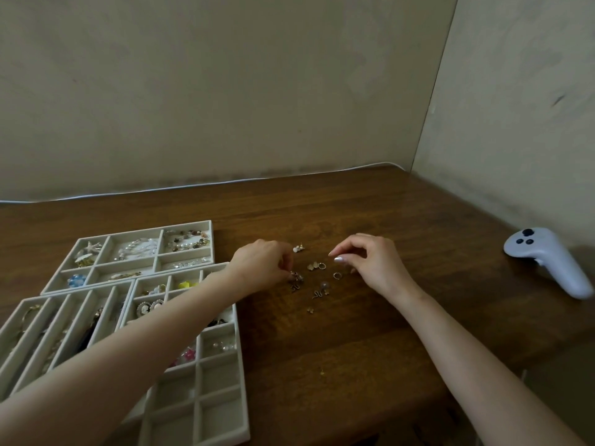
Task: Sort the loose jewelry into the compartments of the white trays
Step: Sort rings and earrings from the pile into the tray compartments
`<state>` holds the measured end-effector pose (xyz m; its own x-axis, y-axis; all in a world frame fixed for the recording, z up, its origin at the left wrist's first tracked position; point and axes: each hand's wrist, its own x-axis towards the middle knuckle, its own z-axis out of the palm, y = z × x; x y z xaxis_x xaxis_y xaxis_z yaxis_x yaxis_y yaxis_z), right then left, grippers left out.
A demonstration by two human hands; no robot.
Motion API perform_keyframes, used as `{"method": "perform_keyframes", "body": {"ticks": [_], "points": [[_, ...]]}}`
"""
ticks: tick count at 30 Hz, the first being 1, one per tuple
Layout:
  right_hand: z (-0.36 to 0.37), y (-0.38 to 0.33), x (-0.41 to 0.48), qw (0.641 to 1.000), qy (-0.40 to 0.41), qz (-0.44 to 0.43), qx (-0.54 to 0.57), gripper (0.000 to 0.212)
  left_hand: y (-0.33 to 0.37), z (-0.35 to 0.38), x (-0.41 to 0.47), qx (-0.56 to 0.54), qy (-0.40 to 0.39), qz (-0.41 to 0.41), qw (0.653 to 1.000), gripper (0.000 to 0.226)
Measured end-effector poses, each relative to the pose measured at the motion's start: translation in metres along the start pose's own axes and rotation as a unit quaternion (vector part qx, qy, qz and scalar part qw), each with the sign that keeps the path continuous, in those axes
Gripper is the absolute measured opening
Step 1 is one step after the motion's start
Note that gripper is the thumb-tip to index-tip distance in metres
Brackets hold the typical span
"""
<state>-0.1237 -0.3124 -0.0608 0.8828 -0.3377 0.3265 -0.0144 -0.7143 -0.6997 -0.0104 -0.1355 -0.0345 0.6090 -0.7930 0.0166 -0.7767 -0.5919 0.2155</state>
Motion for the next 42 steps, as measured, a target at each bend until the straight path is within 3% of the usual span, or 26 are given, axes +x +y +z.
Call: {"method": "perform_keyframes", "body": {"ticks": [7, 10, 21, 25, 31, 38, 42], "points": [[0.002, -0.001, -0.002, 1.000, -0.004, 0.019, 0.006, 0.015, -0.011, 0.001, -0.005, -0.020, 0.048, 0.035, 0.998, 0.021], [0.003, -0.002, -0.003, 0.999, -0.004, 0.031, 0.007, 0.015, -0.006, 0.002, -0.004, -0.022, 0.029, 0.053, 0.998, 0.025], [0.003, -0.015, -0.005, 0.999, 0.029, 0.032, 0.026, 0.014, -0.006, -0.010, -0.021, -0.031, 0.095, 0.058, 0.993, 0.005], [0.000, -0.050, -0.011, 0.999, -0.004, -0.004, 0.043, 0.015, -0.022, -0.040, -0.052, -0.028, 0.122, 0.061, 0.990, 0.003], [0.034, -0.122, -0.035, 0.986, -0.126, -0.095, 0.052, 0.012, -0.055, -0.074, -0.124, 0.002, 0.050, 0.036, 0.998, 0.022], [0.083, -0.161, -0.044, 0.969, -0.192, -0.133, 0.083, 0.010, -0.082, -0.076, -0.173, 0.026, -0.091, -0.020, 0.995, 0.016], [0.098, -0.173, -0.047, 0.966, -0.213, -0.124, 0.083, 0.011, -0.081, -0.072, -0.173, 0.075, -0.131, -0.034, 0.988, 0.012]]}}
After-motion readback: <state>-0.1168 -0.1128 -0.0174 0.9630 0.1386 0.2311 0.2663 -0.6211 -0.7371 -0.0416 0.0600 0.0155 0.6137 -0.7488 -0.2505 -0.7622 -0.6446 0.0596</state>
